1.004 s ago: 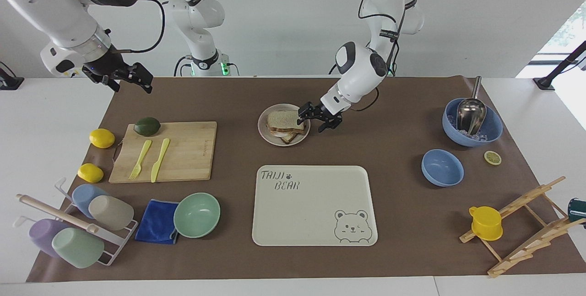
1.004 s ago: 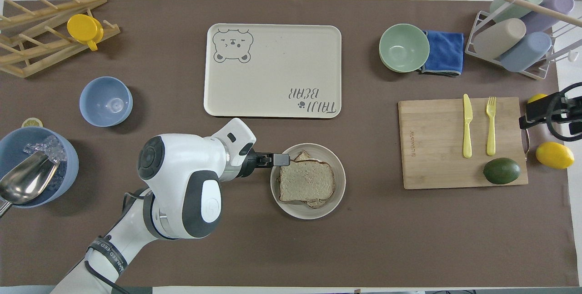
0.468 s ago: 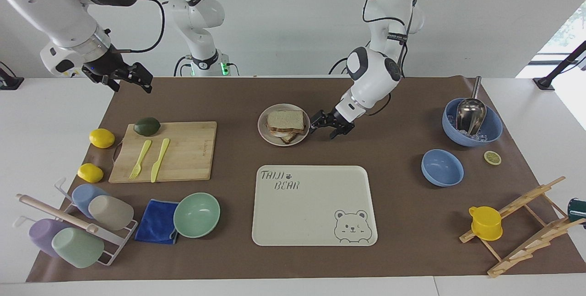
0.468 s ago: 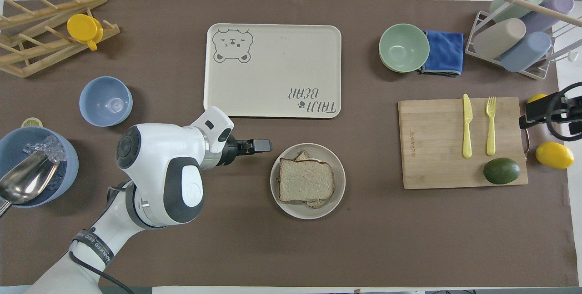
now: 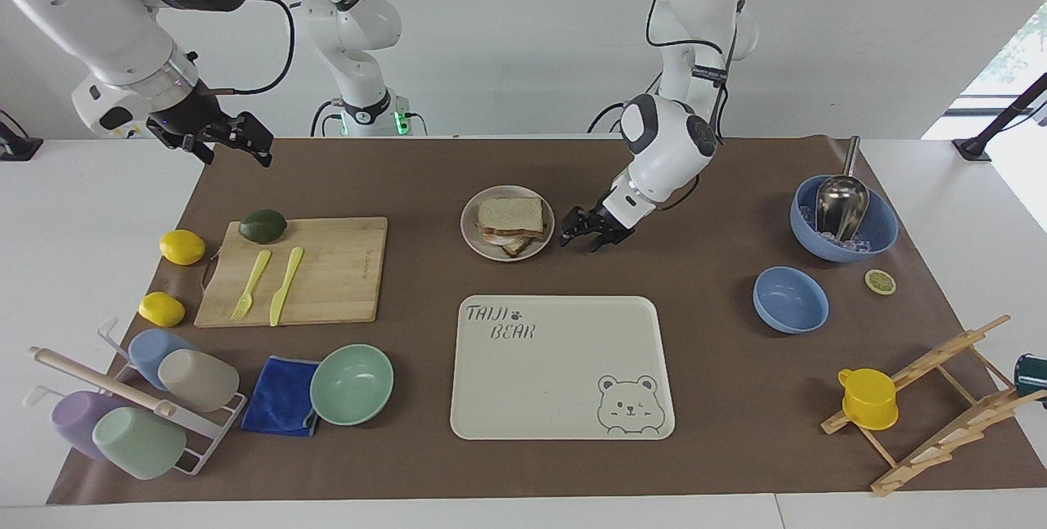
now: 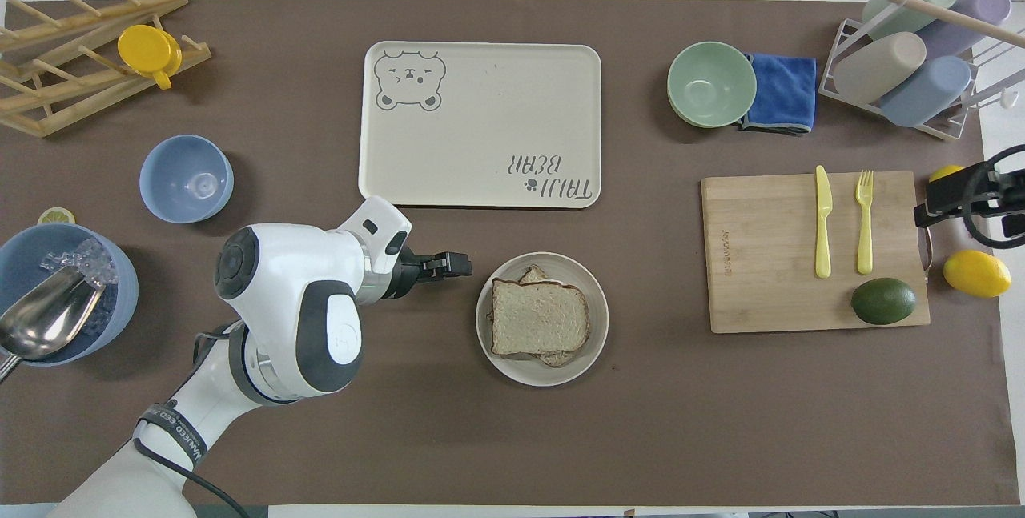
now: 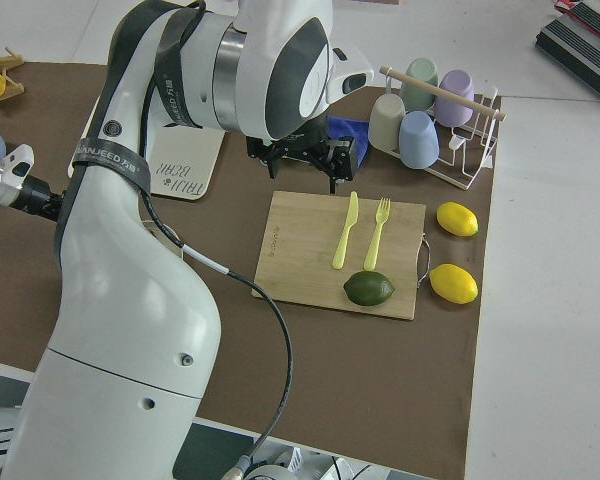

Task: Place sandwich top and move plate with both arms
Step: 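Grasp the rim of the white plate with the left gripper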

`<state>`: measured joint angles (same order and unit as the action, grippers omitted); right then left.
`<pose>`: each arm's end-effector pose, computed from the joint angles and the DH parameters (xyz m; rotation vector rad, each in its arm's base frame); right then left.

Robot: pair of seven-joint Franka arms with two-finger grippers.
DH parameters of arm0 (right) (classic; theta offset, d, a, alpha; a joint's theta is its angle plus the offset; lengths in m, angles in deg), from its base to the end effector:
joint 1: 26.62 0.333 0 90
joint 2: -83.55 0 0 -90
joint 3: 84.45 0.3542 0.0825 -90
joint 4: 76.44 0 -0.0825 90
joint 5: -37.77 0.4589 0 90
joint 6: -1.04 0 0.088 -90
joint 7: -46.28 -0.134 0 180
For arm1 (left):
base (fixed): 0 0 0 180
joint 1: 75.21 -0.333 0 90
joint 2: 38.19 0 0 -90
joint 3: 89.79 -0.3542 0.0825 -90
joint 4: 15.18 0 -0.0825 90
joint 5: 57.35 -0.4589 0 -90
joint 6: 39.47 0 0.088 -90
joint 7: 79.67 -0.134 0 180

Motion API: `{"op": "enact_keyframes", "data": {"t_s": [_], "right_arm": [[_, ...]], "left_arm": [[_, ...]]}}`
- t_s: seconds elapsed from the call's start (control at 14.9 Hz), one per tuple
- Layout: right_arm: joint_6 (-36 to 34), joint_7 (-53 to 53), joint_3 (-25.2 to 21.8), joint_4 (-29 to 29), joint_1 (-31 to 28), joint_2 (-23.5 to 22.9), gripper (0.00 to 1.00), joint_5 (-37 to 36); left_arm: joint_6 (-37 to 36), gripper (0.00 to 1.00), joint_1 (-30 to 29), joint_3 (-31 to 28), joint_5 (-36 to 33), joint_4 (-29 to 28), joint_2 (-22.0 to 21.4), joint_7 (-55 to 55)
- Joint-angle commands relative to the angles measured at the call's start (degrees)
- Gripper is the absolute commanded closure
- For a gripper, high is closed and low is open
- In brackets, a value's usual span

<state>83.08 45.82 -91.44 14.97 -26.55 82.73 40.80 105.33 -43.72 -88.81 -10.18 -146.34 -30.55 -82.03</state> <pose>0.6087 -0.0657 0.6034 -3.0627 0.1937 0.2686 0.5007 -0.3233 0.2592 2.6300 0.0715 -0.0504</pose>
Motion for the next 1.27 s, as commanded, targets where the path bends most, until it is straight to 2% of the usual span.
{"op": "enact_keyframes", "data": {"t_s": [0.0, 0.13, 0.54, 0.94, 1.07, 1.2], "right_arm": [[0.41, 0.99, 0.05, 1.22, -0.25, 1.09, 0.00, 0.22], [0.41, 0.99, 0.05, 1.22, -0.25, 1.09, 0.00, 0.22], [0.41, 0.99, 0.05, 1.31, -0.25, 1.09, 0.00, 0.22], [0.41, 0.99, 0.05, 1.22, -0.25, 1.09, 0.00, 0.22], [0.41, 0.99, 0.05, 1.22, -0.25, 1.09, 0.00, 0.22], [0.41, 0.99, 0.05, 1.23, -0.25, 1.09, 0.00, 0.22]], "left_arm": [[1.98, 0.29, 2.09, -0.28, -0.94, -1.56, -0.62, 3.32], [2.07, 0.29, 3.40, -0.28, -0.94, -1.83, -0.79, 4.55], [2.07, 0.39, 5.25, -0.28, -0.94, -1.91, -0.97, 6.93], [2.16, 0.52, 6.13, -0.28, -0.94, -2.62, -1.23, 7.81], [2.42, 0.58, 6.56, -0.28, -0.94, -2.70, -1.23, 8.51], [2.60, 0.73, 6.83, -0.28, -0.94, -2.70, -1.23, 8.69]]}}
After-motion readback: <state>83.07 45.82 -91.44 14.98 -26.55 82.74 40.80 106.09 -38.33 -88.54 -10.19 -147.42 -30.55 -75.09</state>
